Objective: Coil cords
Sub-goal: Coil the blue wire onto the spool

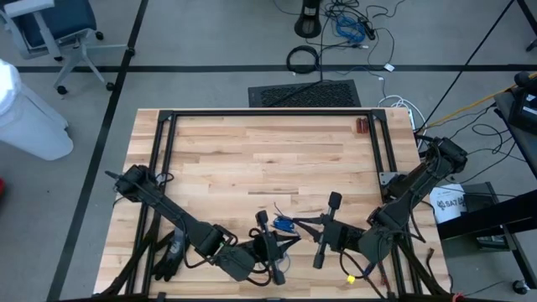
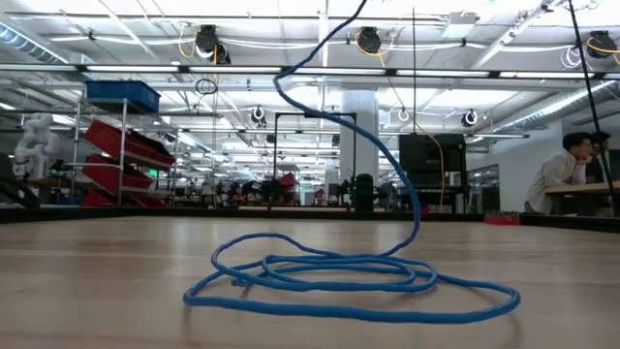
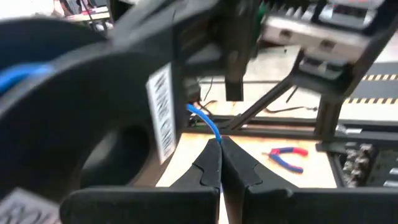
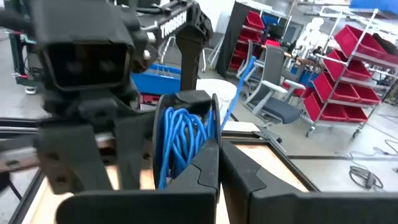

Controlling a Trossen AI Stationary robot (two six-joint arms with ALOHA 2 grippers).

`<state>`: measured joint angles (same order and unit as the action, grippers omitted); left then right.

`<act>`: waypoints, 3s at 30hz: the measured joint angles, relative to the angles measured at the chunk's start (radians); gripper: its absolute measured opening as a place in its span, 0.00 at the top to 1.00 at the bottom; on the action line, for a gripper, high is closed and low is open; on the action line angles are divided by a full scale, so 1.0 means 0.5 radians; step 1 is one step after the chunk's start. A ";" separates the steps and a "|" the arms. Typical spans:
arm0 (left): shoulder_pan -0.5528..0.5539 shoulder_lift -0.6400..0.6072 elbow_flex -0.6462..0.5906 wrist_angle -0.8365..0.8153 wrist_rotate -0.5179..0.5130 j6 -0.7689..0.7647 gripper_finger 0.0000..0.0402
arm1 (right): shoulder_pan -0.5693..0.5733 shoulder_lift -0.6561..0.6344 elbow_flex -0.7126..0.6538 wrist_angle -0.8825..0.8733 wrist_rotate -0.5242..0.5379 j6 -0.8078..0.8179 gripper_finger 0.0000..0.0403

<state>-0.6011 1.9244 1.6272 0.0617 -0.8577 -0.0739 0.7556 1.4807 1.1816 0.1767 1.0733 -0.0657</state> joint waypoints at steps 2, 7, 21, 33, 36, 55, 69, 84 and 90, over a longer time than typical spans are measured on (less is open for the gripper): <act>0.001 0.000 0.000 -0.049 0.000 0.001 1.00 | 0.016 -0.001 0.000 0.030 0.001 -0.036 1.00; -0.003 0.000 0.000 -0.089 0.107 0.002 1.00 | 0.056 -0.001 0.000 0.113 -0.003 -0.124 1.00; -0.022 0.005 -0.001 -0.100 0.258 0.003 0.79 | 0.186 -0.115 0.001 0.122 0.004 -0.147 1.00; -0.065 0.005 -0.001 -0.089 0.523 0.054 0.75 | 0.368 -0.210 0.001 0.122 0.002 -0.188 1.00; -0.066 0.010 -0.001 -0.089 0.540 0.054 0.75 | 0.404 -0.220 0.001 0.120 0.000 -0.207 1.00; -0.057 0.141 -0.001 0.071 0.537 0.002 0.75 | 0.418 -0.228 0.001 0.141 0.005 -0.252 1.00; -0.057 0.141 -0.001 0.052 0.518 0.004 0.78 | 0.417 -0.228 0.001 0.164 0.007 -0.275 1.00; -0.066 0.045 -0.001 -0.462 0.221 -0.083 0.99 | 0.448 -0.227 0.001 0.135 -0.002 -0.266 1.00; -0.115 -0.050 -0.001 -0.548 0.096 -0.099 0.99 | 0.438 -0.227 0.001 0.018 -0.011 -0.169 1.00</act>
<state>-0.6585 1.8994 1.6268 -0.2125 -0.8100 -0.1235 0.9746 1.3670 1.1824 0.1855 1.0679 -0.1504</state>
